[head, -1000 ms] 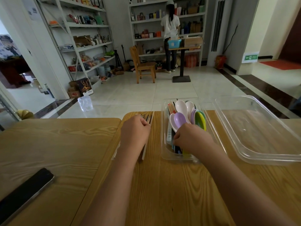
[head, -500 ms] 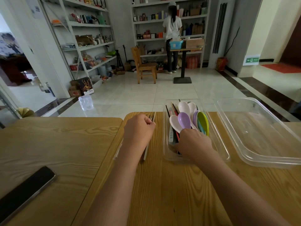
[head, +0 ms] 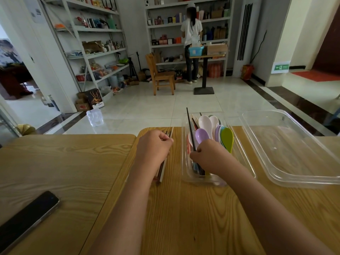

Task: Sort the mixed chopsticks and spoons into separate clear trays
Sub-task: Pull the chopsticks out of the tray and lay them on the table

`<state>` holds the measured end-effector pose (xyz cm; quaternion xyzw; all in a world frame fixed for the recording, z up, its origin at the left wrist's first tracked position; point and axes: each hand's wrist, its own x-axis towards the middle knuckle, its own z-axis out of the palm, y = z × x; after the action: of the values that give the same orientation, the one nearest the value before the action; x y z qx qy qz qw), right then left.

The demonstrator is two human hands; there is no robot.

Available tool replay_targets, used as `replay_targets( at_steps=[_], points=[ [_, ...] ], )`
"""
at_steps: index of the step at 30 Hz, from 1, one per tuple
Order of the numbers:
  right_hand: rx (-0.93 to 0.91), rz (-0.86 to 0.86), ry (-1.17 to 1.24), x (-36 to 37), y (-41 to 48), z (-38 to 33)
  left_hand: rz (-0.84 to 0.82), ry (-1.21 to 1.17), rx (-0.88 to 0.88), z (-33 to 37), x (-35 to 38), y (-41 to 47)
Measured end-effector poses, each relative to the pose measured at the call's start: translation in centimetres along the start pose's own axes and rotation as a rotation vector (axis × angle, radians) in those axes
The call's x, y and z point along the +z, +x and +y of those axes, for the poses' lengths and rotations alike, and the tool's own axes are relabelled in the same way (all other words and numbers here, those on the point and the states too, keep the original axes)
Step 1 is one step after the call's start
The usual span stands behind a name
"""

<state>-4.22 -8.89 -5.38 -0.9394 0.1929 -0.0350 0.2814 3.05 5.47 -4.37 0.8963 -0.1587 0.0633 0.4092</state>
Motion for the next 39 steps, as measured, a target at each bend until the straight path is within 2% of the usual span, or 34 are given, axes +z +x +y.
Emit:
replay_targets(
  at_steps=[13, 25, 28, 30, 33, 39],
  points=[
    [-0.037, 0.053, 0.068, -0.9, 0.6, -0.5, -0.256, -0.426, -0.059, 1.8, -0.5, -0.7],
    [-0.165, 0.021, 0.050, -2.7, -2.1, -2.5, -0.287, -0.461, -0.081, 2.3, -0.8, -0.7],
    [-0.161, 0.024, 0.087, -2.9, -1.8, -2.3, -0.209, -0.513, -0.093, 1.8, -1.4, -0.3],
    [-0.163, 0.055, 0.139, -3.3, -1.7, -1.9, -0.088, -0.451, -0.083, 1.0, -2.1, 0.4],
    [-0.160, 0.129, 0.163, -4.2, -1.7, -1.3, 0.055, -0.172, -0.078, -1.0, -3.1, 1.0],
    [-0.139, 0.132, 0.193, -4.0, -1.5, -0.9, -0.020, 0.257, -0.118, -3.6, -2.4, 1.3]
  ],
)
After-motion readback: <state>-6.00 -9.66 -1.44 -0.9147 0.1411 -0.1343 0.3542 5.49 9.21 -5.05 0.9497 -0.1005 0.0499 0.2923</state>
